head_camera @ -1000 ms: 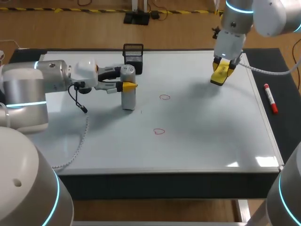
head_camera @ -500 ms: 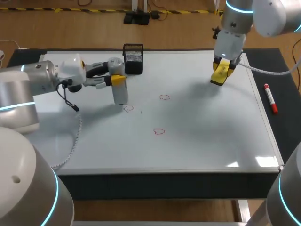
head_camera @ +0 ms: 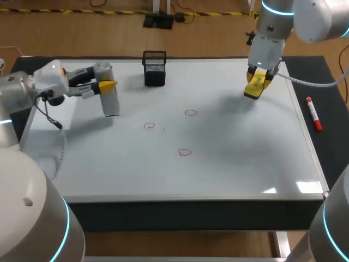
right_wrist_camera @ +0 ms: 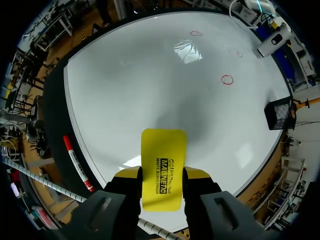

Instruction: Pick up the inspection probe, press it on each red-marked spot on the whiteboard one by one, put down the probe, pick up the eraser, and wipe off all the red marks.

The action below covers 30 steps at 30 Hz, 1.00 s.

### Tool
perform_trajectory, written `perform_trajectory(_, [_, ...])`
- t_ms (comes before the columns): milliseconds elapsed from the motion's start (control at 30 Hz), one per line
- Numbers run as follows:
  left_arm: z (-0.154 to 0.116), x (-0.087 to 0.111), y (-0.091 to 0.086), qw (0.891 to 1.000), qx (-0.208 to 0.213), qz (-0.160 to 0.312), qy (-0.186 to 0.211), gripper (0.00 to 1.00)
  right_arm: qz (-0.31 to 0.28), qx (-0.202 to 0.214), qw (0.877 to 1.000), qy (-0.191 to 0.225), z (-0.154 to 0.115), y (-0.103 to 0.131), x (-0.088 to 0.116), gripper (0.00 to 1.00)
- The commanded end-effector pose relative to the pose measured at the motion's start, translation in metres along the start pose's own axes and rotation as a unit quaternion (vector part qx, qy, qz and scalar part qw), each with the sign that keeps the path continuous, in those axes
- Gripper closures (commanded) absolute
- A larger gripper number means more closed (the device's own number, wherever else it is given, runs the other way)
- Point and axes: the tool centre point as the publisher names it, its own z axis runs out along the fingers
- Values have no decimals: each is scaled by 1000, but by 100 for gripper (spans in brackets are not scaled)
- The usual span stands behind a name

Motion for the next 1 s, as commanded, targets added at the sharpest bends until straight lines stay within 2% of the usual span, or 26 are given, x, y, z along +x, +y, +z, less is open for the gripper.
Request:
perform_trajectory(33, [-24, -3, -14, 1000, -10, 3, -15, 100, -1, 1, 1000, 2, -1, 0, 0, 100])
perform_trajectory(300, [-52, -19, -21, 999, -9, 3, -36, 100, -1, 1, 1000, 2, -1, 0, 0, 100])
perform_trajectory(700, [-81, -43, -15, 996, -22, 7, -80, 100, -1, 1, 1000, 2, -1, 0, 0, 100])
perform_trajectory(1000, [-104, -62, -18, 993, -12, 6, -114, 100, -1, 1, 1000, 2, -1, 0, 0, 100])
